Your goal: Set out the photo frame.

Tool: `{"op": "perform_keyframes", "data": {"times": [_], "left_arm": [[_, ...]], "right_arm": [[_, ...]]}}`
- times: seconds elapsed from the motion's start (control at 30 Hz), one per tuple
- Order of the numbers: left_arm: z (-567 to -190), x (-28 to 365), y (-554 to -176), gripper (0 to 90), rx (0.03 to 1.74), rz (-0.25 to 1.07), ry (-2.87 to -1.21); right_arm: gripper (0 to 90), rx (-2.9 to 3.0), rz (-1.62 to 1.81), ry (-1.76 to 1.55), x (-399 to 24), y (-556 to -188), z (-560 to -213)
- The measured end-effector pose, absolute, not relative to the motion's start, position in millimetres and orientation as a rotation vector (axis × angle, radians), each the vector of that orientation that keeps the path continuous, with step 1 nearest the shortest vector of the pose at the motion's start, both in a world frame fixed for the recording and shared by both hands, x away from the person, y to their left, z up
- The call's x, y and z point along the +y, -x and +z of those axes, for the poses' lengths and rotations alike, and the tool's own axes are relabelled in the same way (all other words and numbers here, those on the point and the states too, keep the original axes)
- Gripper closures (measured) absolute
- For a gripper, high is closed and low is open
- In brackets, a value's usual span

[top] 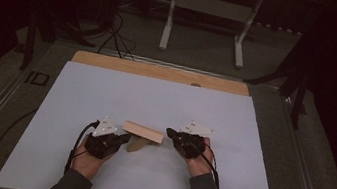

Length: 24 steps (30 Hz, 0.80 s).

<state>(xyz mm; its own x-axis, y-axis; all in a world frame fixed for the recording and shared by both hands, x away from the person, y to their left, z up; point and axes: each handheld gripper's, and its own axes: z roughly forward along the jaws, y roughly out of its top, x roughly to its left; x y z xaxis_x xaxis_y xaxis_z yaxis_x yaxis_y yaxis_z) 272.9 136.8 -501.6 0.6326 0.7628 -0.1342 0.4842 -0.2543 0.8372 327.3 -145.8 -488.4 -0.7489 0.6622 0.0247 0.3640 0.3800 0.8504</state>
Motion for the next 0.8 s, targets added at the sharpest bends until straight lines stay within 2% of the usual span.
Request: {"op": "perform_keyframes", "data": {"times": [0.8], "left_arm": [[-498.3, 132.1, -280.6, 89.6, 0.999, 0.412, -1.905]], "right_arm": [[89.4, 2.340, 1.398, -0.910, -137.0, -329.9, -489.0]]}}
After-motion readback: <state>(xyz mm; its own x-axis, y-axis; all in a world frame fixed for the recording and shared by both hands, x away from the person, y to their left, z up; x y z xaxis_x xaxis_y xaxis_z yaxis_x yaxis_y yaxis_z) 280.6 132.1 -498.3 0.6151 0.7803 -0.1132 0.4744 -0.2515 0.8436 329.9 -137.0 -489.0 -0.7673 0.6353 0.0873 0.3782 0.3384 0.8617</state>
